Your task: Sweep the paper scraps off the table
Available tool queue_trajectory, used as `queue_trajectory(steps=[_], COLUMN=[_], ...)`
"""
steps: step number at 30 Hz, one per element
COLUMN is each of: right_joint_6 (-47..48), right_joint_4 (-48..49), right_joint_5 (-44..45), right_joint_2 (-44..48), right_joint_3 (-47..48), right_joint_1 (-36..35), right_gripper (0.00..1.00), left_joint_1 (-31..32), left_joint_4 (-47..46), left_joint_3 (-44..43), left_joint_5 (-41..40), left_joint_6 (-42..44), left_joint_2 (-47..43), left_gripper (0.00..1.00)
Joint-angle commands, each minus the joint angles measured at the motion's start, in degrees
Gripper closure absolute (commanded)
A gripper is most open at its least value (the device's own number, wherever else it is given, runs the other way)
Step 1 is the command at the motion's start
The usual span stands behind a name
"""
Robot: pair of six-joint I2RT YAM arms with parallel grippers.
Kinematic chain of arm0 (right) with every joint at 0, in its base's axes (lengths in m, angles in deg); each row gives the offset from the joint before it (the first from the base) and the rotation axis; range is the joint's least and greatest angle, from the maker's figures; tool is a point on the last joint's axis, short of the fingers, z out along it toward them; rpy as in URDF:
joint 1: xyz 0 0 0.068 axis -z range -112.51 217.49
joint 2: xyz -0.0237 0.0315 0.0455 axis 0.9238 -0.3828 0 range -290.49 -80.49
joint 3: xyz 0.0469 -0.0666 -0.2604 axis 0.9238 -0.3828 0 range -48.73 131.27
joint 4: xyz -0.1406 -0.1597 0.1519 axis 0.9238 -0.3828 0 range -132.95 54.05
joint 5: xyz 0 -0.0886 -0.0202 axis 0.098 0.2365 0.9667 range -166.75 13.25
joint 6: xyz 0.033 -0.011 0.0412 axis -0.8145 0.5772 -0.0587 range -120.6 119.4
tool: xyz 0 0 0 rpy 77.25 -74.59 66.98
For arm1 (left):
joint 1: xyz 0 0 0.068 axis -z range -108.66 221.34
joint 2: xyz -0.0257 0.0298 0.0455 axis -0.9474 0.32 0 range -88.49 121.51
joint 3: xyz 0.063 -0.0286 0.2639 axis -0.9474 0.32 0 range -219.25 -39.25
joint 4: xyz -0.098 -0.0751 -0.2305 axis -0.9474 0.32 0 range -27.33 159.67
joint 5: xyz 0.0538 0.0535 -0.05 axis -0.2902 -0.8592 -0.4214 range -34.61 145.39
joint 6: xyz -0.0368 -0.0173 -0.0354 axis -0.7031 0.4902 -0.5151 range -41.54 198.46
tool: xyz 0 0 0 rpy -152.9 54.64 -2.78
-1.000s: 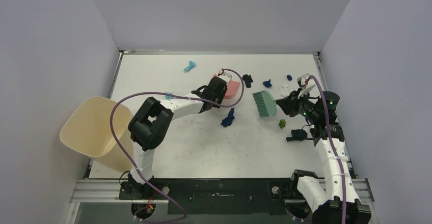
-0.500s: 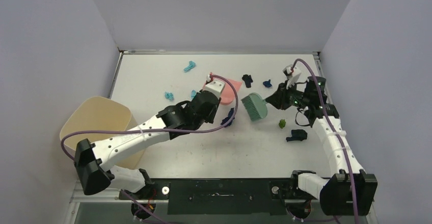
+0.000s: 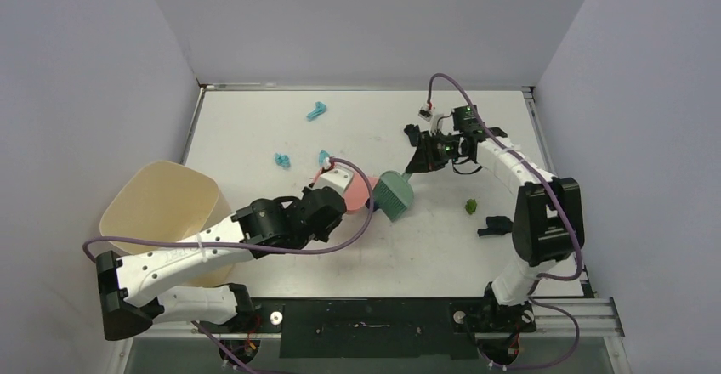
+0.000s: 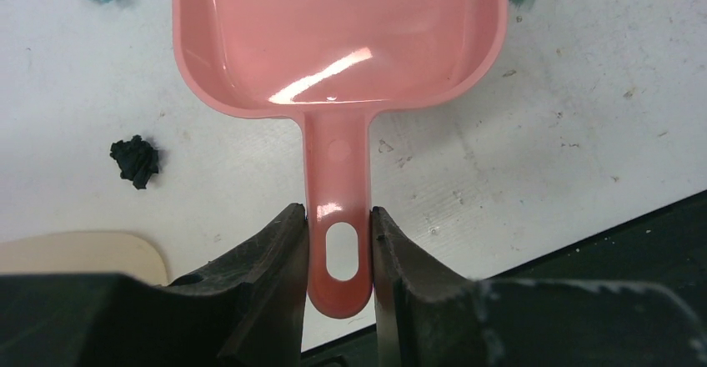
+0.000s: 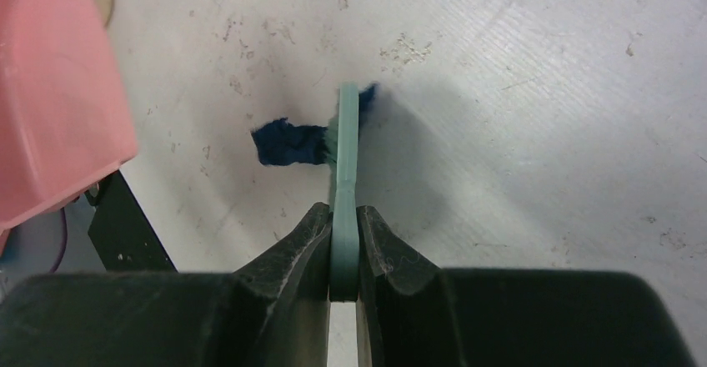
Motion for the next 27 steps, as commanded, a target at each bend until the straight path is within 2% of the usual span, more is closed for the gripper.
queue_trajectory(steps=[1, 7, 11, 13, 16, 17, 24, 27], right_joint_6=[-0.44, 7.26, 16.52, 23.42, 43.8, 47.55, 49.3, 48.51], right_joint_4=[-5.99, -17.37, -25.83, -31.76, -46.96, -51.84, -52.65, -52.67], right_joint_5=[5.77, 13.35, 11.71, 8.74, 0.63, -0.87, 6.19, 7.08], right_joint_2=[-5.52, -2.23, 2.21, 3.79, 4.88, 5.06, 12.0, 14.61], right_joint_3=[6.69, 7.18, 5.75, 6.13, 9.18, 10.5, 14.26, 16.28], right_joint_1=[0.25, 4.85, 12.14, 16.11, 21.86, 23.74, 31.62, 32.53], right_gripper=[0.95, 0.95, 0.95, 0.95, 0.95, 0.95, 0.95, 0.95], left_joint_1=[0.78, 1.04, 1.25, 1.51, 1.61, 1.73, 3.3, 4.11], left_joint_4=[1.93, 1.17, -1.17, -3.53, -7.08, -8.11, -12.98, -14.63], left_joint_3=[-0.25, -0.02, 1.0, 1.63, 1.7, 1.38, -4.48, -6.78], left_joint_5=[-2.35, 0.2, 2.07, 3.82, 7.25, 8.73, 17.67, 20.97], left_joint_6=[0.66, 4.98, 8.13, 10.16, 13.67, 14.93, 22.54, 24.37], left_joint_2=[-0.73, 2.99, 5.97, 7.46, 10.72, 11.99, 20.97, 23.46], left_gripper=[1.0, 1.0, 1.0, 1.0, 1.0, 1.0, 1.0, 1.0])
